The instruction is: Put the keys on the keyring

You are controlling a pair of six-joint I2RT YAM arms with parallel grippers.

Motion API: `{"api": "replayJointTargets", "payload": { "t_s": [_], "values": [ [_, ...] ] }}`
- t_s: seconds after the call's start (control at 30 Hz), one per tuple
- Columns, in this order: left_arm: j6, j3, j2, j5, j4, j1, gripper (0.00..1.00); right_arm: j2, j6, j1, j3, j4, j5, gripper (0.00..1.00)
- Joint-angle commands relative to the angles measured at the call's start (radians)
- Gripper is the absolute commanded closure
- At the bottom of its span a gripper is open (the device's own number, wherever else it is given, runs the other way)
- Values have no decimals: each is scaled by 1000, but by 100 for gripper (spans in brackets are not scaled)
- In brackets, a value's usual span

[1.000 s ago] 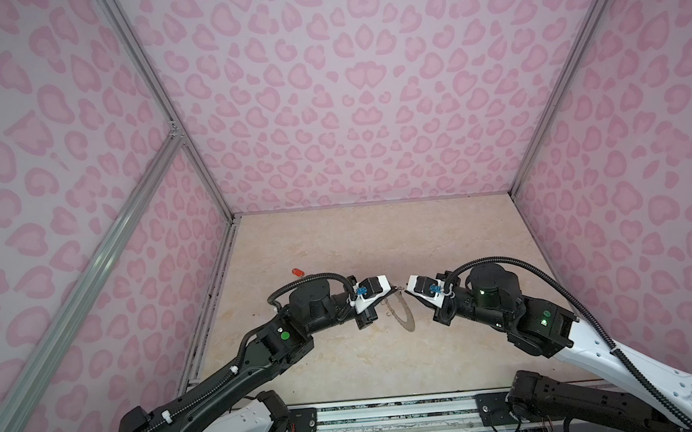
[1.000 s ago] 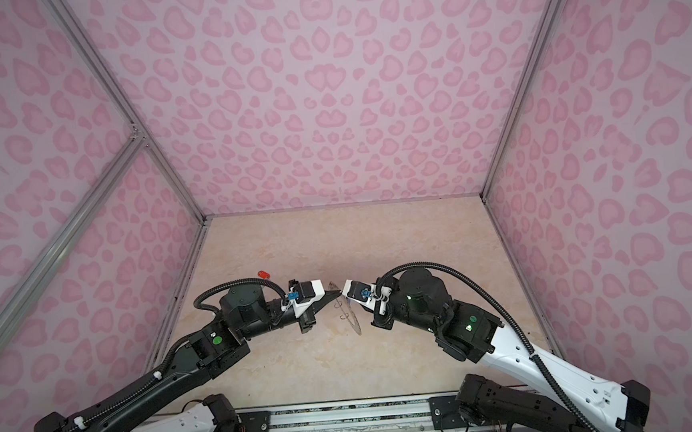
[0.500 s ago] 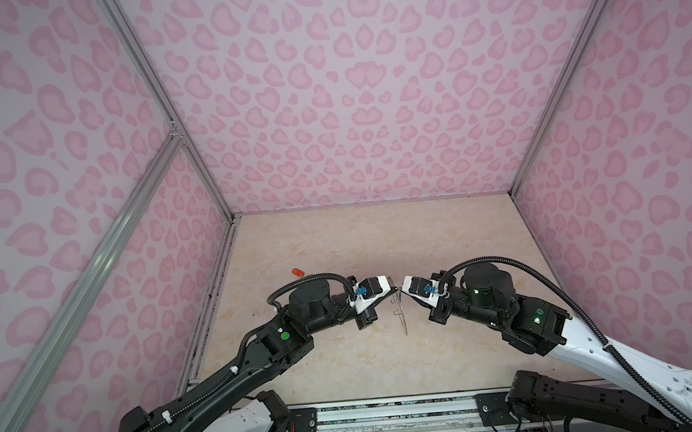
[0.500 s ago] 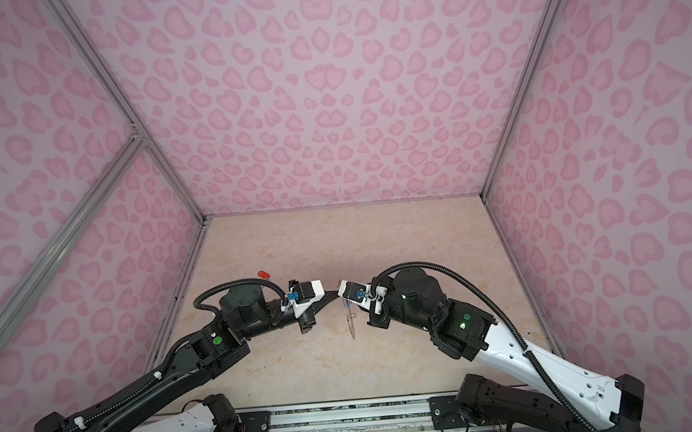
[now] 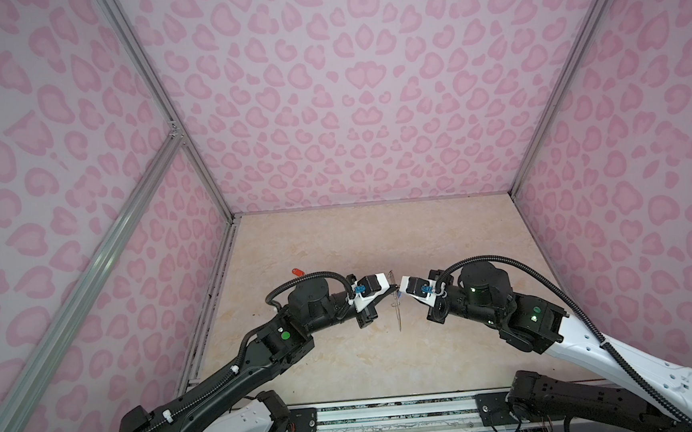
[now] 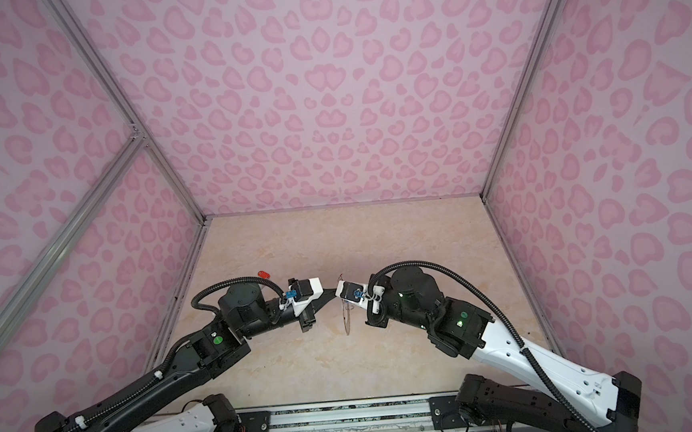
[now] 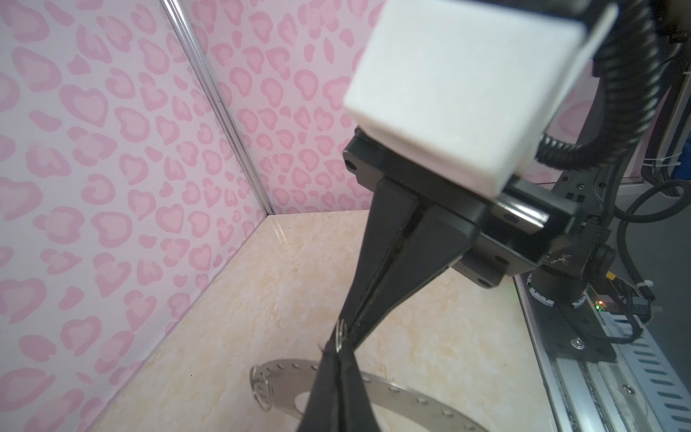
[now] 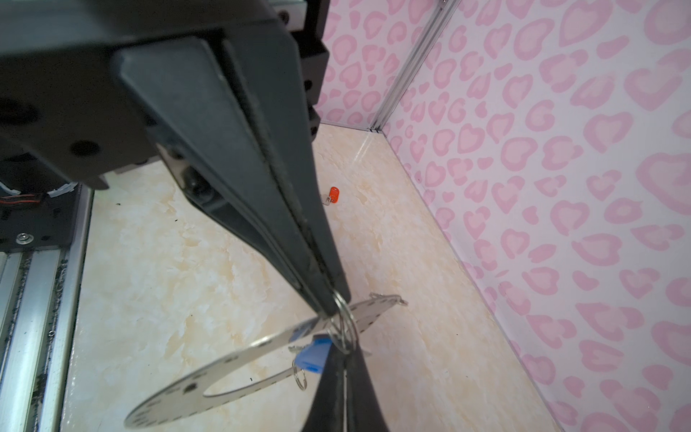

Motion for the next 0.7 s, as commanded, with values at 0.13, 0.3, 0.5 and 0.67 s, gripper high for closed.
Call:
{"api": "replayJointTargets", "payload": {
  "t_s": [0.13,0.3,0.5,0.67],
  "values": [
    [-33,-11,7,-25,124,1,97,19,26,0,28,-28,6,100],
    [-44,-30,8,-70,182,2,97,23,46,9,25,-22,19,100],
    [-58,-48,14,-107,251,1,97,33,66,28,22,-10,34,100],
    [-71,-67,13,-141,288,0,97,54,72,47,35,-8,58,100]
  ]
}}
